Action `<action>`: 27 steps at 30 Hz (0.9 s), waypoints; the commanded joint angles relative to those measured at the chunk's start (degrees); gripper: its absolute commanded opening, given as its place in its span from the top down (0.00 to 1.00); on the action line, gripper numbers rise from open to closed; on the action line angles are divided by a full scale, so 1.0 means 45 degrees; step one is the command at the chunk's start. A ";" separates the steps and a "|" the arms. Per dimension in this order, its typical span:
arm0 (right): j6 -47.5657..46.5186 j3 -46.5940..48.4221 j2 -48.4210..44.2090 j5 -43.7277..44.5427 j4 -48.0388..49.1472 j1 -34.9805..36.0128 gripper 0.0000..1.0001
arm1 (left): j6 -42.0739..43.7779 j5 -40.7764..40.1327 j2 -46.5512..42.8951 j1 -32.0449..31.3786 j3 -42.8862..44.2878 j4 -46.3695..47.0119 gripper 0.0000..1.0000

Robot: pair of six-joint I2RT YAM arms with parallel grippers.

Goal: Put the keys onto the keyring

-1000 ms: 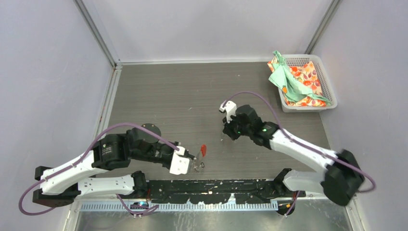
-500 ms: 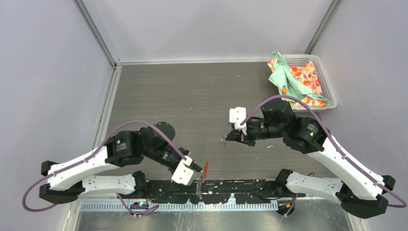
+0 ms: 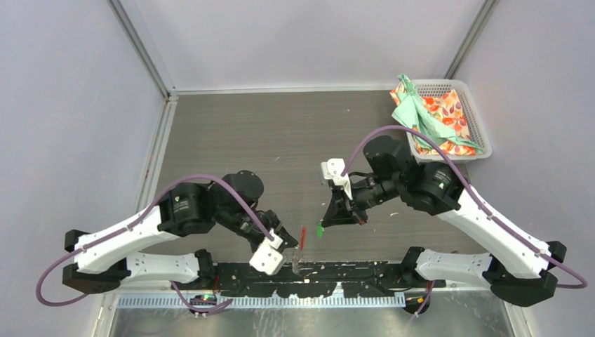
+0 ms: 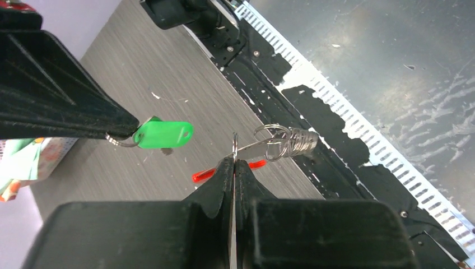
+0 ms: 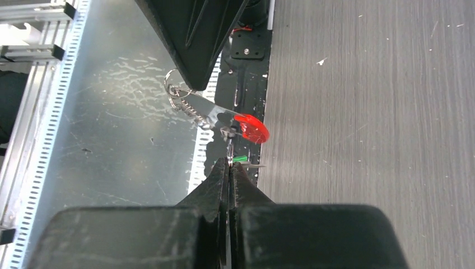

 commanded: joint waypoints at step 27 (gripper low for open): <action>-0.0053 -0.0082 0.1358 -0.0191 0.1362 0.1627 0.99 | 0.0278 -0.0510 0.0866 0.0277 0.0353 0.0410 1.00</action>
